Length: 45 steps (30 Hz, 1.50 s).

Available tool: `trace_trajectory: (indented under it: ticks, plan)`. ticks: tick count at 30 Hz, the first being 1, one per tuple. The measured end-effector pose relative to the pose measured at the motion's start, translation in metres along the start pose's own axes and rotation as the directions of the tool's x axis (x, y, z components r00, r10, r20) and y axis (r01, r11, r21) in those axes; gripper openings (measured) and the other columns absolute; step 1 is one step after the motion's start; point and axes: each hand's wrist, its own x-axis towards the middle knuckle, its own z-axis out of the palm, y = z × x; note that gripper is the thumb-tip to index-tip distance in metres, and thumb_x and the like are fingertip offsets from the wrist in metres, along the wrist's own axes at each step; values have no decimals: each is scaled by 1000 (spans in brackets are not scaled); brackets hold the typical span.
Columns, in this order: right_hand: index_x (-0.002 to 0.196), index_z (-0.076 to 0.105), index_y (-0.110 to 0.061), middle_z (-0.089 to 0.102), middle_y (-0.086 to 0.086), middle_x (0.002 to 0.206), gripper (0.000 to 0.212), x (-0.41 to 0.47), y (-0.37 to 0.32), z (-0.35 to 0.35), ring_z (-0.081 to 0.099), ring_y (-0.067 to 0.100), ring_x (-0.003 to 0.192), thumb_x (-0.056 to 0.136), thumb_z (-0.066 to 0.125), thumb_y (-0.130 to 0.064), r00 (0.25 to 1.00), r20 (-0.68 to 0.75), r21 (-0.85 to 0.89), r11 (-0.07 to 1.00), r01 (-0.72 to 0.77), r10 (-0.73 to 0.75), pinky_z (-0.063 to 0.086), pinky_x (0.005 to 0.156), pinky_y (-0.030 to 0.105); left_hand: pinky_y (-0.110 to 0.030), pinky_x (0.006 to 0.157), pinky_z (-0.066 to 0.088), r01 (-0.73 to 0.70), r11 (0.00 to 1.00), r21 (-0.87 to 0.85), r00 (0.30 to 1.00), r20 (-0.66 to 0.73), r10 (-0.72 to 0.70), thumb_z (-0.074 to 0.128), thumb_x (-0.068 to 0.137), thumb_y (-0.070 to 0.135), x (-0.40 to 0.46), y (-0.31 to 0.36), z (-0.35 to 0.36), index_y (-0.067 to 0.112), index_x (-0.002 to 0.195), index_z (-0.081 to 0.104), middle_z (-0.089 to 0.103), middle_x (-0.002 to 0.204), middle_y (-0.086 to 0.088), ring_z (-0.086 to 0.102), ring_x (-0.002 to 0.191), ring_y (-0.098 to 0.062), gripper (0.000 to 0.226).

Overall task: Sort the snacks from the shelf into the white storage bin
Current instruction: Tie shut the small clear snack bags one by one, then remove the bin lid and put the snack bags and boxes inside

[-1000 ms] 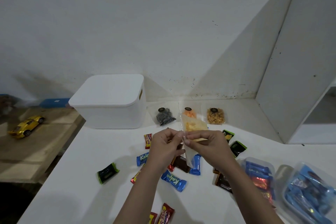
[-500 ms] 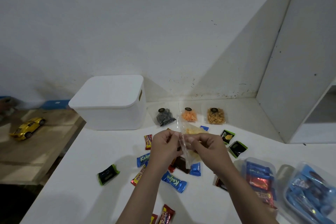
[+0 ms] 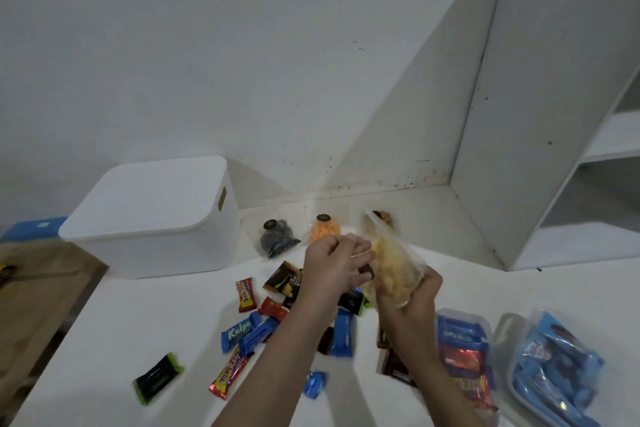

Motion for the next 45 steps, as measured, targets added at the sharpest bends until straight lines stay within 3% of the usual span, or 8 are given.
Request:
trace_trajectory:
  ticks: [4, 7, 9, 16, 21, 27, 34, 45]
  plan:
    - [114, 46, -14, 54, -12, 97, 35, 38, 17, -19, 60, 14, 90, 86, 67, -20, 985, -107, 32, 990, -135, 137, 48, 64, 20, -31, 86, 52, -54, 941, 334, 998, -4, 59, 57, 92, 27, 46, -24, 13, 20, 108, 55, 60, 121, 1, 58, 107, -13, 18]
    - [114, 54, -8, 55, -6, 99, 30, 69, 33, -33, 57, 14, 92, 88, 64, -20, 969, -135, 40, 978, -205, 208, 45, 62, 13, -30, 100, 42, 2, 828, 560, 990, 116, -81, 63, 87, 31, 87, -49, 22, 19, 136, 38, 43, 139, 0, 43, 127, -17, 56]
    - [117, 54, -9, 56, -1, 105, 32, 87, 45, -38, 57, 18, 98, 89, 64, -22, 950, -121, 65, 958, -281, 287, 45, 66, 17, -29, 99, 44, 6, 763, 647, 954, 226, -199, 65, 86, 29, 108, -63, 32, 17, 135, 39, 45, 136, 0, 46, 124, -17, 57]
    - [130, 32, -9, 54, 14, 118, 59, 127, 86, -50, 59, 24, 94, 86, 67, -28, 778, -221, 152, 808, -569, 589, 52, 78, 36, -32, 82, 53, 54, 719, 693, 951, 185, -249, 71, 80, 37, 161, -105, 84, 18, 108, 51, 64, 110, -5, 64, 97, -20, 39]
    - [144, 25, -11, 41, 14, 143, 72, 150, 101, -61, 49, 30, 121, 87, 66, -21, 737, -239, 57, 767, -639, 632, 44, 92, 35, -27, 93, 41, 102, 754, 649, 925, 217, -312, 63, 87, 40, 175, -111, 111, 14, 141, 32, 44, 142, -9, 49, 125, -24, 67]
    - [145, 27, -8, 24, 14, 152, 75, 156, 96, -64, 36, 32, 135, 84, 68, -24, 780, -330, -102, 802, -589, 531, 38, 107, 40, -34, 108, 37, 71, 832, 551, 899, 326, -293, 63, 85, 42, 166, -113, 106, 21, 144, 29, 29, 154, -10, 34, 139, -23, 71]
    - [137, 39, -6, 43, 11, 139, 59, 120, 59, -26, 46, 24, 122, 85, 64, -16, 892, -212, -218, 871, -441, 399, 41, 101, 34, -29, 104, 36, 29, 886, 463, 944, 279, -177, 63, 87, 37, 135, -102, 50, 19, 142, 34, 32, 152, -9, 33, 139, -20, 65]
    - [137, 43, -8, 41, 9, 144, 51, 42, -33, 124, 44, 26, 128, 92, 57, -27, 937, 206, -405, 896, -181, 282, 39, 101, 36, -25, 87, 44, -60, 952, 299, 989, -110, 96, 61, 90, 28, 87, -47, -141, 14, 128, 49, 56, 126, -5, 53, 111, -17, 42]
